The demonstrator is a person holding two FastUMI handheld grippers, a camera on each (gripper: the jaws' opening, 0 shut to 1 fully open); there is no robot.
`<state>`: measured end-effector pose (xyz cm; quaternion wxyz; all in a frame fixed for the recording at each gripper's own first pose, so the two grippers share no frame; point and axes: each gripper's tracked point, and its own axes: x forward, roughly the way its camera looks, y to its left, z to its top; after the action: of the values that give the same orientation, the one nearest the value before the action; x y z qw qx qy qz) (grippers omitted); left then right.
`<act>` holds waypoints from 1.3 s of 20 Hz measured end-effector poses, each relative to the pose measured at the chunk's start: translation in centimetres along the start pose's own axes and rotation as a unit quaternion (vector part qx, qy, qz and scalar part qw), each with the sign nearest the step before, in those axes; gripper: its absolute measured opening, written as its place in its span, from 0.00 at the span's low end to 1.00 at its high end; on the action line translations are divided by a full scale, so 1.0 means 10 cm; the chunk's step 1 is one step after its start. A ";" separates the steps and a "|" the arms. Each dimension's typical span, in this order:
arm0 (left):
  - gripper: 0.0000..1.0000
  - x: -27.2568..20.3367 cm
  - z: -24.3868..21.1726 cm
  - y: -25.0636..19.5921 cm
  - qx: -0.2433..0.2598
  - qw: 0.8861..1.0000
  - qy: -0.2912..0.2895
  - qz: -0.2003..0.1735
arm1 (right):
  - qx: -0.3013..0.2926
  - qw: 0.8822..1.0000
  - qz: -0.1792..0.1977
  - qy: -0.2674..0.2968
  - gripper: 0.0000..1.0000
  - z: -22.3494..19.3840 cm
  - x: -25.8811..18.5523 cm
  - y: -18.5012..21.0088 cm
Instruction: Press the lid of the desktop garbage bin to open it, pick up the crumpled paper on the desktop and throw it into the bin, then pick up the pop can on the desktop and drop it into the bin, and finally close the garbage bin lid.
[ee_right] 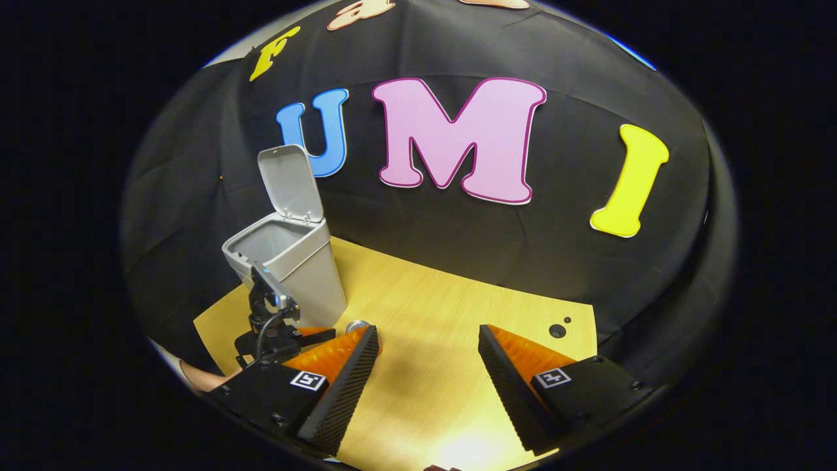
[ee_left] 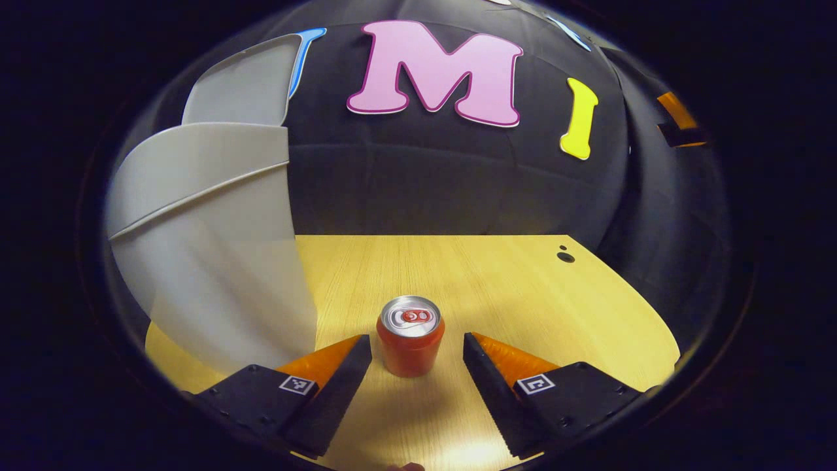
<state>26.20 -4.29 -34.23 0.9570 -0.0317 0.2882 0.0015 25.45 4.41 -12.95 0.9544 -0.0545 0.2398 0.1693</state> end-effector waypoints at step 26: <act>0.84 -1.10 2.36 0.21 0.046 0.983 -0.175 -0.032 | 0.034 0.999 -0.011 -0.025 0.99 0.10 -0.05 0.14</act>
<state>30.03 -0.55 -8.65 0.9927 0.0043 0.1148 -0.0371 24.97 5.76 -11.89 0.9631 -0.0209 0.2213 0.1518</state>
